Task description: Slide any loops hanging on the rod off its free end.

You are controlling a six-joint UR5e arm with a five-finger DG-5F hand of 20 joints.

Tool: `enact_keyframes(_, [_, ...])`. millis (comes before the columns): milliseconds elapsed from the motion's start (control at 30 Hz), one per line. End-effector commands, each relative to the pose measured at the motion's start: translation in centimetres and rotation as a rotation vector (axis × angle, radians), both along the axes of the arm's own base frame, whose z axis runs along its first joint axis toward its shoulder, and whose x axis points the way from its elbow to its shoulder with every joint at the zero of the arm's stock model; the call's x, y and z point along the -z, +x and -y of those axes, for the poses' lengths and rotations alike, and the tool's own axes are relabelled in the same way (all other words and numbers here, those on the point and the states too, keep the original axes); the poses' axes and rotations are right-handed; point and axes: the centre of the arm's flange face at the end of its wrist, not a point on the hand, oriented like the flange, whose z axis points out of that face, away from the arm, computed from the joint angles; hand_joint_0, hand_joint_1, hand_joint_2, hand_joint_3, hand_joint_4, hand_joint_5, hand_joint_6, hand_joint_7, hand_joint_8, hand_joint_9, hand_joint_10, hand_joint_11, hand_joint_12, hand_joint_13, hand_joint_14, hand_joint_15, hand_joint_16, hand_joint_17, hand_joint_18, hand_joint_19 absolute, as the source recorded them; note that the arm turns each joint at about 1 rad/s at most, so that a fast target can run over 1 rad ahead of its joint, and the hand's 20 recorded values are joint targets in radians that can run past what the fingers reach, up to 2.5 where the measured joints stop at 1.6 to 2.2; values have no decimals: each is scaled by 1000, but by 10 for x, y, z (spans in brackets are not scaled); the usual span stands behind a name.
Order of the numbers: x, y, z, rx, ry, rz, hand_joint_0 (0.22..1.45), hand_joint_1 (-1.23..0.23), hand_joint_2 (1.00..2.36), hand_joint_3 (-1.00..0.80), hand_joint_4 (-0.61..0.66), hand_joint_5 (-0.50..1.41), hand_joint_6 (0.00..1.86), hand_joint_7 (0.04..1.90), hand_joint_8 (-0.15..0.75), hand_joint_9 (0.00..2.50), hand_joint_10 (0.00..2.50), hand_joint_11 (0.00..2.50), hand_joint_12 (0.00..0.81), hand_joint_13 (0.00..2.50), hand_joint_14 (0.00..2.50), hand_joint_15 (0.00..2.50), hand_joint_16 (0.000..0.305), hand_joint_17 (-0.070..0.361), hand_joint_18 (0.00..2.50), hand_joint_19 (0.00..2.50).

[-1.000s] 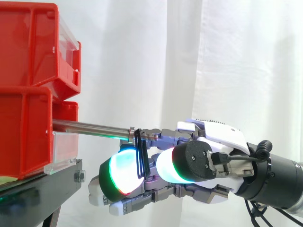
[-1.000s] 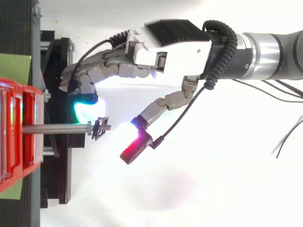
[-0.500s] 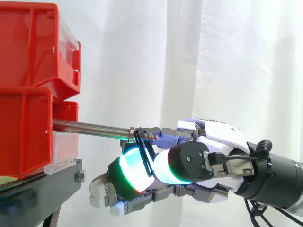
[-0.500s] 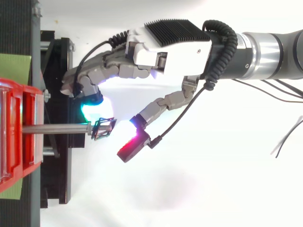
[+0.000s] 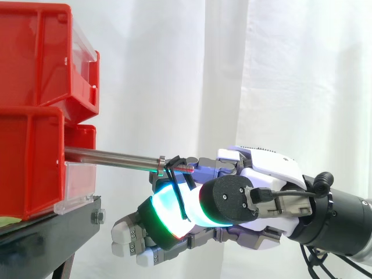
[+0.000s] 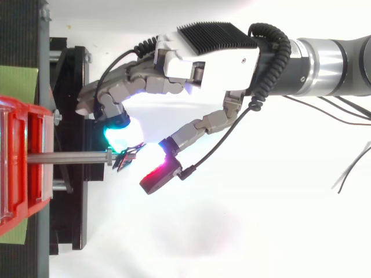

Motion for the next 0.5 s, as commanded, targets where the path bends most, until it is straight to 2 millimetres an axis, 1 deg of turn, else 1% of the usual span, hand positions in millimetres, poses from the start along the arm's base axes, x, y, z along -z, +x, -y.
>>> enact_keyframes(0, [-1,0,0,-2,6,-1,579,-679,1030,-141,217,-209,794,1401,340,555,3,102,344,582,0,0,48,108,643,53])
enact_keyframes(200, [0,-1,-2,-27,35,-18,568,-665,1030,-99,206,-208,806,1406,341,557,3,91,344,577,0,0,48,109,644,65])
enact_keyframes(300, [-9,2,-4,-57,29,-18,566,-662,1029,-95,212,-207,807,1408,340,557,2,98,344,577,0,0,49,109,643,62])
enact_keyframes(467, [-16,-4,-8,-96,11,-60,564,-658,1029,-90,215,-205,806,1427,341,556,2,97,346,576,0,0,49,110,644,68])
